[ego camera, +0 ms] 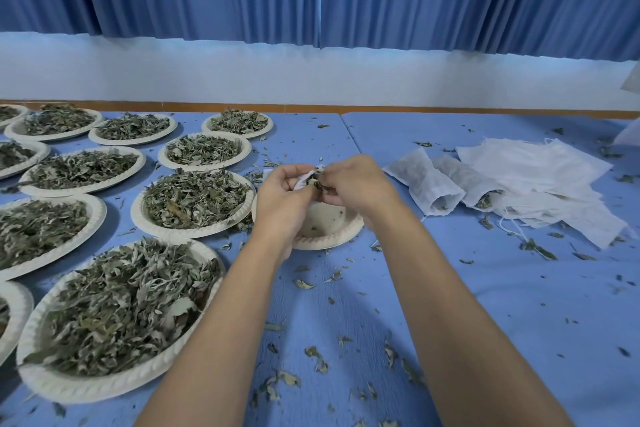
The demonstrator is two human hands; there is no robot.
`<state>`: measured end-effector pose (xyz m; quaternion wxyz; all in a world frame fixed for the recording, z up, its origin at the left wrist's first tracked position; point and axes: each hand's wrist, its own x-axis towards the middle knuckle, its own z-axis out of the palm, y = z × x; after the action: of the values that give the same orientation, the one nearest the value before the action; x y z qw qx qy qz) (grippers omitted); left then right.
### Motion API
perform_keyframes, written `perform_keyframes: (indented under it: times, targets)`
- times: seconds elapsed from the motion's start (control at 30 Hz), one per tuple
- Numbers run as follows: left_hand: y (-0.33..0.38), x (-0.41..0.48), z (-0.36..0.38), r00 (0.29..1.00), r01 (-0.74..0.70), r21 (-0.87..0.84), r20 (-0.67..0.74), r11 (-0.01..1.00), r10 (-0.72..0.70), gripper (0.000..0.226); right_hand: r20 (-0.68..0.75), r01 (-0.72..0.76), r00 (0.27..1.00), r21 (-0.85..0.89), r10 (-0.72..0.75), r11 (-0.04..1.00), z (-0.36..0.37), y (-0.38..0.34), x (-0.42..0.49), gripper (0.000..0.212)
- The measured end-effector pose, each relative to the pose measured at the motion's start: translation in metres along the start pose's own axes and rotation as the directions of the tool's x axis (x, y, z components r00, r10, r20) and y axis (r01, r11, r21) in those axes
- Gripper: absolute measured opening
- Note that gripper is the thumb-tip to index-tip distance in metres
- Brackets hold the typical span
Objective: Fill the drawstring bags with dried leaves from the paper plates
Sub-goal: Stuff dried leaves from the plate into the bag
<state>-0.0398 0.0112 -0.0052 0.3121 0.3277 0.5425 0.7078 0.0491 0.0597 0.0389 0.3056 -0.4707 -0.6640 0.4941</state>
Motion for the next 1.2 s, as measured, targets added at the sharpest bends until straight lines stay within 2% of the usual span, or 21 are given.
perform_keyframes:
  times: [0.1,0.2,0.27,0.33,0.47,0.6,0.73,0.87,0.93,1.03,1.13,1.2]
  targets:
    - [0.003,0.001,0.001,0.999,0.024,-0.078,-0.042,0.997,-0.027,0.030,0.013,0.009,1.000,0.072,-0.010,0.997,0.000,0.000,-0.002,0.019]
    - [0.006,0.003,0.003,0.997,0.039,-0.196,-0.057,0.980,-0.051,0.031,-0.053,0.053,0.998,0.166,-0.045,0.985,0.003,0.003,-0.003,0.022]
    - [0.007,0.003,0.004,0.997,0.043,-0.216,-0.051,0.976,-0.055,0.031,-0.076,0.076,0.995,0.186,-0.063,0.980,0.004,0.005,-0.004,0.020]
    - [0.009,0.002,0.003,0.997,0.067,-0.212,-0.014,0.975,-0.072,0.029,-0.113,0.094,0.991,0.144,-0.078,0.985,0.004,0.007,-0.004,0.019]
    - [0.014,-0.001,0.002,0.986,0.163,-0.210,0.068,0.964,-0.152,0.028,-0.202,0.151,0.964,-0.123,-0.174,0.981,0.006,0.008,-0.005,0.015]
    - [0.018,-0.002,0.002,0.976,0.205,-0.271,0.128,0.941,-0.175,0.023,-0.231,0.168,0.952,-0.152,-0.201,0.974,0.007,0.006,-0.006,0.019]
    - [0.014,-0.001,0.003,0.987,0.156,-0.199,0.076,0.967,-0.144,0.008,-0.225,0.195,0.945,-0.193,-0.237,0.962,0.007,0.007,-0.007,0.020]
    - [0.010,-0.002,0.000,0.994,0.086,-0.153,0.080,0.985,-0.074,0.019,-0.237,0.157,0.951,-0.183,-0.199,0.970,0.006,0.009,-0.006,0.016]
    - [0.009,-0.002,-0.001,0.998,0.051,-0.154,0.047,0.987,-0.044,0.023,-0.202,0.144,0.967,-0.077,-0.157,0.987,0.004,0.009,-0.004,0.015]
    - [0.008,-0.001,-0.003,1.000,0.003,-0.114,-0.011,0.994,-0.004,0.024,-0.095,0.078,0.994,0.189,-0.061,0.979,0.003,0.006,-0.006,0.018]
    - [0.007,-0.001,-0.004,0.997,-0.047,-0.094,-0.072,0.994,0.040,0.024,-0.007,0.033,0.999,0.309,-0.033,0.950,0.002,0.001,-0.010,0.018]
    - [0.007,0.000,-0.004,0.991,-0.084,-0.078,-0.114,0.993,0.075,0.024,0.037,0.003,0.999,0.326,-0.016,0.945,0.002,-0.005,-0.013,0.022]
